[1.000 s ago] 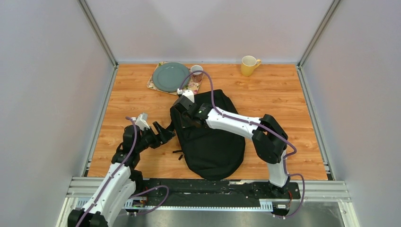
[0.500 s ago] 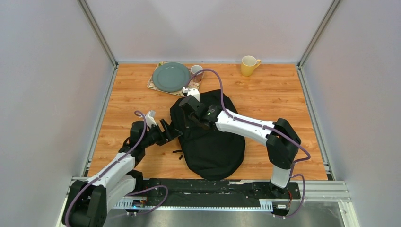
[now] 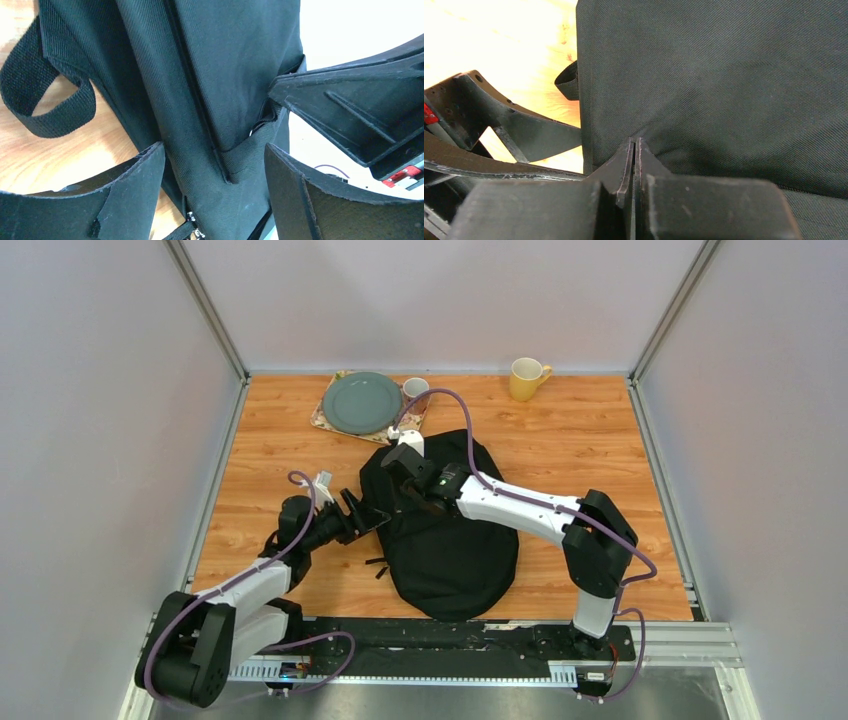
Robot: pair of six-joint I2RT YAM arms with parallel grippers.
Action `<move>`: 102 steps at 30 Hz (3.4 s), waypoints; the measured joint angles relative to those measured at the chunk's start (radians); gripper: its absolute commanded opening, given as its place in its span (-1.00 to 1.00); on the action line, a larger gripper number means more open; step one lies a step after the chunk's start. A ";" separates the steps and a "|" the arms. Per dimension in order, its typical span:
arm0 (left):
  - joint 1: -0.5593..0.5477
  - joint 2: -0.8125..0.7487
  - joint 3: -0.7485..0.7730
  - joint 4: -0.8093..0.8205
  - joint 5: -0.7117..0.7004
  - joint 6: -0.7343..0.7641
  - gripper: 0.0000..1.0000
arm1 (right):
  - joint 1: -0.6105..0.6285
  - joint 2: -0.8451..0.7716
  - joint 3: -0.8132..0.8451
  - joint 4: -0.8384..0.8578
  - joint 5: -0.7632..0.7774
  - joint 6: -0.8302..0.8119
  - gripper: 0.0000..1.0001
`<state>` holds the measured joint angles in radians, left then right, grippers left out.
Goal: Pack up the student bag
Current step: Zip the student bag at the center of the board.
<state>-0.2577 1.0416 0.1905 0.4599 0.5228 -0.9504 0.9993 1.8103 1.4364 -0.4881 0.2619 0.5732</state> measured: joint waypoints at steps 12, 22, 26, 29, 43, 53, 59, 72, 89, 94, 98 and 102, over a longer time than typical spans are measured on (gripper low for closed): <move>-0.036 0.069 0.000 0.018 -0.010 -0.006 -0.09 | 0.001 -0.027 -0.015 0.000 -0.022 0.007 -1.00; -0.048 0.147 0.011 0.084 0.007 -0.016 -1.00 | 0.004 -0.027 -0.018 -0.001 -0.032 0.007 -1.00; -0.048 0.150 0.011 0.087 0.009 -0.012 -1.00 | 0.004 -0.027 -0.026 0.000 -0.028 0.006 -1.00; -0.048 0.148 0.011 0.084 0.009 -0.005 -1.00 | 0.004 -0.027 -0.030 0.000 -0.024 0.006 -1.00; -0.053 -0.003 0.038 -0.087 -0.018 0.116 -1.00 | -0.026 -0.074 -0.085 -0.004 0.018 -0.002 -1.00; -0.055 -0.025 0.045 -0.127 -0.031 0.147 -1.00 | -0.045 -0.153 -0.130 -0.010 0.037 -0.002 -1.00; -0.056 -0.050 0.047 -0.144 -0.042 0.158 -1.00 | -0.050 -0.160 -0.135 -0.016 0.058 -0.005 -1.00; -0.042 -0.076 0.047 -0.180 -0.053 0.173 -1.00 | -0.100 -0.203 -0.199 -0.053 0.148 -0.024 -1.00; 0.007 -0.079 0.064 -0.222 0.003 0.200 -1.00 | -0.334 -0.378 -0.402 -0.040 0.153 -0.045 -1.00; 0.012 -0.063 0.074 -0.224 0.019 0.206 -1.00 | -0.370 -0.413 -0.452 -0.007 0.095 -0.046 -0.76; 0.018 -0.054 0.083 -0.244 0.026 0.222 -0.98 | -0.441 -0.438 -0.515 0.031 -0.018 -0.048 -0.21; 0.023 -0.051 0.109 -0.303 0.020 0.256 -0.71 | -0.573 -0.474 -0.588 0.025 -0.107 -0.040 -0.09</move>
<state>-0.2352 0.9909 0.2996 0.1574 0.5426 -0.6941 0.4263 1.3365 0.8486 -0.4629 0.1551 0.5331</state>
